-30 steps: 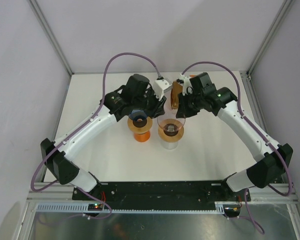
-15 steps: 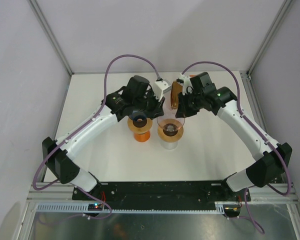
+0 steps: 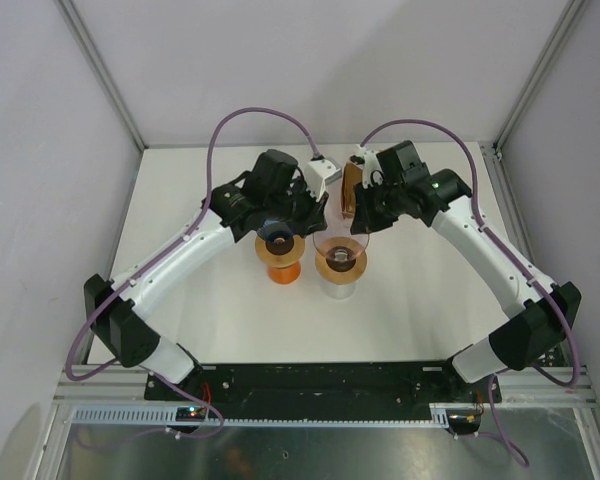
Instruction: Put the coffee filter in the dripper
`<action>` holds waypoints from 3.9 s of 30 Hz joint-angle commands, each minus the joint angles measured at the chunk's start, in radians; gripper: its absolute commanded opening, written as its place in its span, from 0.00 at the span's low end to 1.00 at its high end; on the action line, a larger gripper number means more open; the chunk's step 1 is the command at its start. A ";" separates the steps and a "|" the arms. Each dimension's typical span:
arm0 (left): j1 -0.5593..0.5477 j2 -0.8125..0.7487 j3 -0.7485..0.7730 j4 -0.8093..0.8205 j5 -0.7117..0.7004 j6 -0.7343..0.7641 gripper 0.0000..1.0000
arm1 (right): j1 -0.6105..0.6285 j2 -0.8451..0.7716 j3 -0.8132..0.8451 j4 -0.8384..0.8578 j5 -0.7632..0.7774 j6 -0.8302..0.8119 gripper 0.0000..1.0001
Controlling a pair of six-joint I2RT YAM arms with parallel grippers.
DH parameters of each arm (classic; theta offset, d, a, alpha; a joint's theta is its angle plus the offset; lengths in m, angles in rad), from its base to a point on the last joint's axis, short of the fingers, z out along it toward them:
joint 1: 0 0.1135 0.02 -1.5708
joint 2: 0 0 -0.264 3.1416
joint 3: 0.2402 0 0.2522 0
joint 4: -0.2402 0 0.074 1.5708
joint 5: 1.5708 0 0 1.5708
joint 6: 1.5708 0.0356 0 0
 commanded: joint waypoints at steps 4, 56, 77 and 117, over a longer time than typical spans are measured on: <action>-0.010 -0.028 0.070 -0.004 0.056 0.014 0.00 | 0.006 0.002 0.076 0.037 0.006 -0.018 0.00; 0.027 0.068 -0.208 -0.022 0.142 0.061 0.00 | 0.036 -0.036 -0.189 0.158 0.113 -0.016 0.00; 0.036 0.102 -0.146 -0.011 0.140 0.060 0.00 | 0.015 -0.028 -0.221 0.189 0.079 -0.022 0.00; 0.088 0.004 0.141 -0.020 0.086 0.044 0.74 | -0.002 -0.258 -0.087 0.366 0.112 0.015 0.77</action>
